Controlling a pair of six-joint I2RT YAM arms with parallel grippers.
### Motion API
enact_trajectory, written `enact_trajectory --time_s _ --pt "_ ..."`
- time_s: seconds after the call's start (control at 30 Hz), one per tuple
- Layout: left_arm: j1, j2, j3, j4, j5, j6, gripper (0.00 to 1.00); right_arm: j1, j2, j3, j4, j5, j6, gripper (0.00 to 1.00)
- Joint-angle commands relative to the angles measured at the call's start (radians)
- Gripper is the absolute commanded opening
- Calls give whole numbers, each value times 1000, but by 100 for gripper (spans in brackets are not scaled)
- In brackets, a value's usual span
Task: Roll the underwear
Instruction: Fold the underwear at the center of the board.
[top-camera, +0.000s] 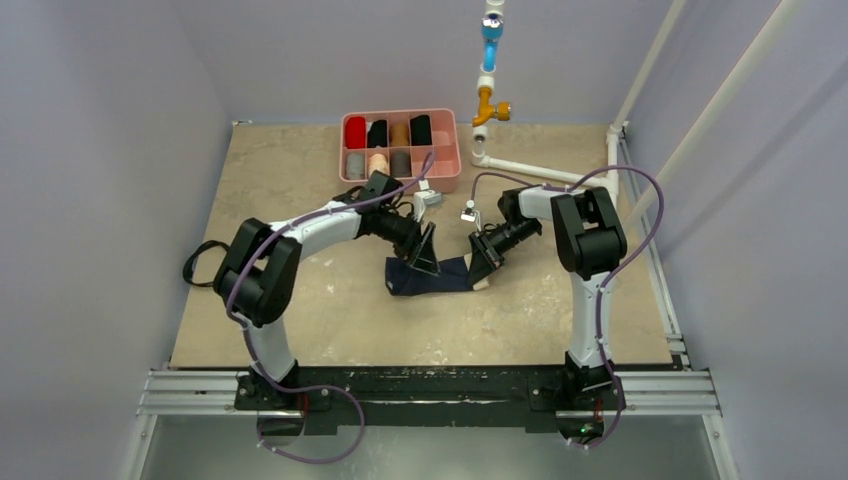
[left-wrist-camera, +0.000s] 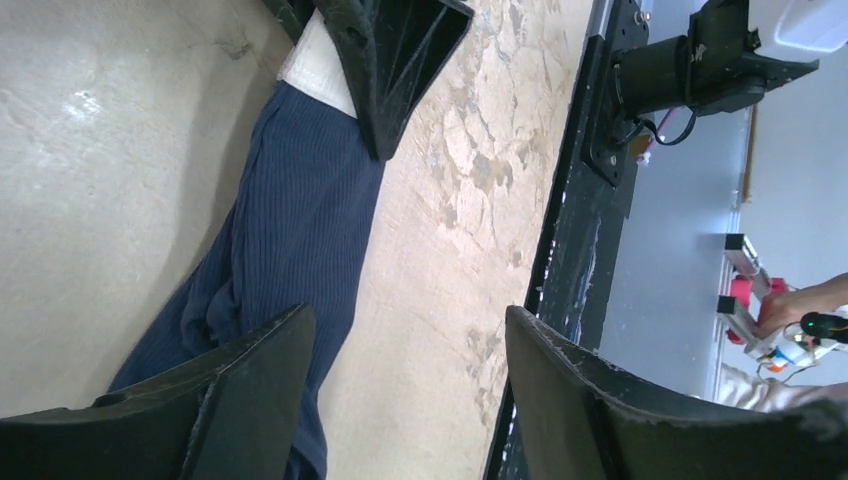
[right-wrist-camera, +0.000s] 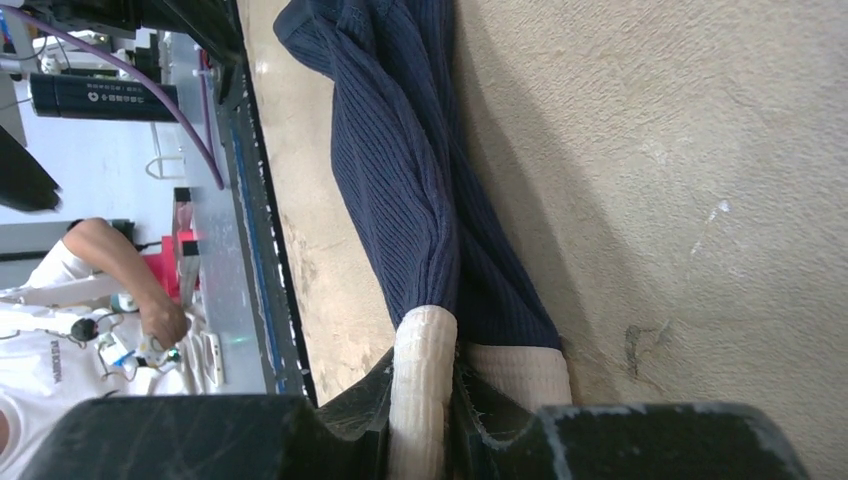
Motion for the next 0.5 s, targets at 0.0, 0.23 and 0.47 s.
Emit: enact_trajectory --time_s 0.0,0.23,0.47 --pt "-18 88 24 147 57 -139 69 -9 58 1 108 225 -47 19" --pt "-19 167 28 254 43 -252 69 -14 65 4 104 218 -43 20" --pt "-18 211 31 225 -34 -270 68 -16 69 9 95 217 -40 27"
